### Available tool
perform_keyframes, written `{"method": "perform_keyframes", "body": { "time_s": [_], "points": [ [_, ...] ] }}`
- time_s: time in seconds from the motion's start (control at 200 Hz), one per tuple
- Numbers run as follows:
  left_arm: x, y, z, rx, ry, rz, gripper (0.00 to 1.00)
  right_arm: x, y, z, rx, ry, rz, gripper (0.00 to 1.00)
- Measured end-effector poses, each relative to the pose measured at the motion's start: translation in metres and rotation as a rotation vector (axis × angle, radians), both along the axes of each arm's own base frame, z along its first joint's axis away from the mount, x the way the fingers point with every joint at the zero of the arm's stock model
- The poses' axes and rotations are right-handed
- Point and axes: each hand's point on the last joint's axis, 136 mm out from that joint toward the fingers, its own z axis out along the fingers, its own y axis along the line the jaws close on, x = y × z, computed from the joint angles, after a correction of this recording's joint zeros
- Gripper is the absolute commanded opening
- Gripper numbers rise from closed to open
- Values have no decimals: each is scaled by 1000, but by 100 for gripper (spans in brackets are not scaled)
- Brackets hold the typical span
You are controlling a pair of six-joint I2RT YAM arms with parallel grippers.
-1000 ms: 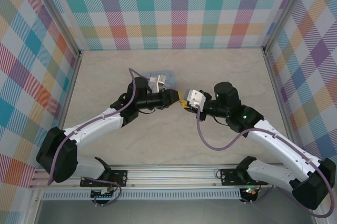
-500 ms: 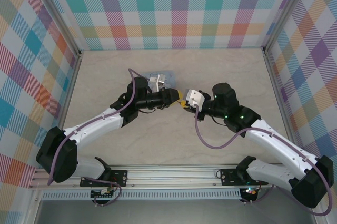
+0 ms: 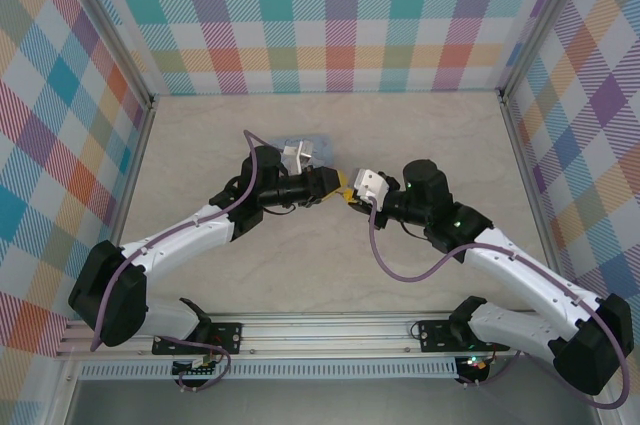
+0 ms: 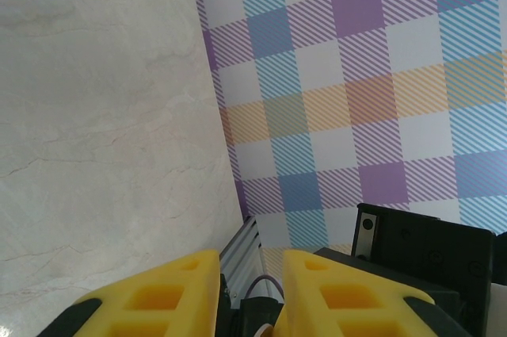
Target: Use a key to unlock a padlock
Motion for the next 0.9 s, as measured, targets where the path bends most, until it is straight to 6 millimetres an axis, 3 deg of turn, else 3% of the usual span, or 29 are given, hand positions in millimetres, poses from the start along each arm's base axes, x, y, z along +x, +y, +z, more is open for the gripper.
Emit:
{"method": "perform_keyframes", "body": {
  "time_s": [0.115,0.45,0.61,0.9],
  "points": [
    [1,0,0,-2,10,6,35,1,0,-1,6,1,-10,0],
    [3,1,0,-4,21,24,36,4,-2,-6,12,2,-35,0],
    [4,2,-2,-3,31,30,45,5,-4,0,31,-15,-47,0],
    [5,3,-5,3,37,45,46,4,-6,3,49,-21,-59,0]
  ]
}}
